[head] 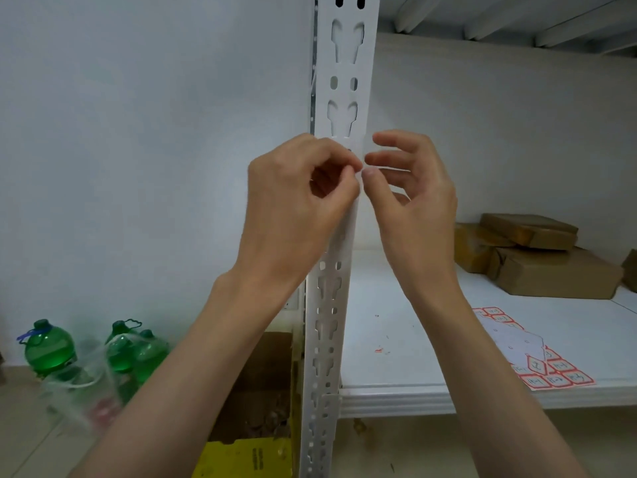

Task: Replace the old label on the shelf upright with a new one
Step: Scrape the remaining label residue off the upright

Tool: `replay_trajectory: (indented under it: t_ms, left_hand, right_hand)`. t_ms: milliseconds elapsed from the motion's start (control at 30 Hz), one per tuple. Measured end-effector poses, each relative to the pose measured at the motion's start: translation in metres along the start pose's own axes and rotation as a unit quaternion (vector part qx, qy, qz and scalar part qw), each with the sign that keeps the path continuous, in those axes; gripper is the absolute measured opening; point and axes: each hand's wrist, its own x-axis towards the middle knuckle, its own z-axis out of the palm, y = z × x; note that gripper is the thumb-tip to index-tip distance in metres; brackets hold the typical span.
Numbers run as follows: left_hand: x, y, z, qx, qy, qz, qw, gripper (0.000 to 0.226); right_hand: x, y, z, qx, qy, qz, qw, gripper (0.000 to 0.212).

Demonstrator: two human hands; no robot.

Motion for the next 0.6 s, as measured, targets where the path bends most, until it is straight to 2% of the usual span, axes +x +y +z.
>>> replay_trajectory:
  t_ms: [233, 333, 467, 533, 600]
  left_hand:
    - [-0.002, 0.012, 0.012, -0.045, -0.017, 0.009, 0.999, 0.009]
    - [-0.008, 0.016, 0.025, -0.053, -0.076, -0.009, 0.996, 0.009]
    - [-0.02, 0.018, 0.05, -0.053, -0.141, -0.035, 0.988, 0.005]
    - [-0.026, 0.02, 0.063, -0.032, -0.159, -0.046, 0.986, 0.007]
    - [-0.031, 0.018, 0.071, -0.029, -0.158, -0.095, 0.982, 0.008]
  right_hand:
    - [0.005, 0.003, -0.015, 0.019, 0.03, 0.008, 0.999, 0.018]
    - [0.009, 0.009, -0.026, 0.033, 0.055, 0.029, 0.997, 0.018]
    - [0.011, 0.021, -0.038, 0.072, 0.086, 0.104, 0.988, 0.021]
    - [0.008, 0.03, -0.044, 0.059, 0.062, 0.142, 0.986, 0.02]
    - [0.005, 0.04, -0.053, 0.041, -0.012, 0.174, 0.984, 0.016]
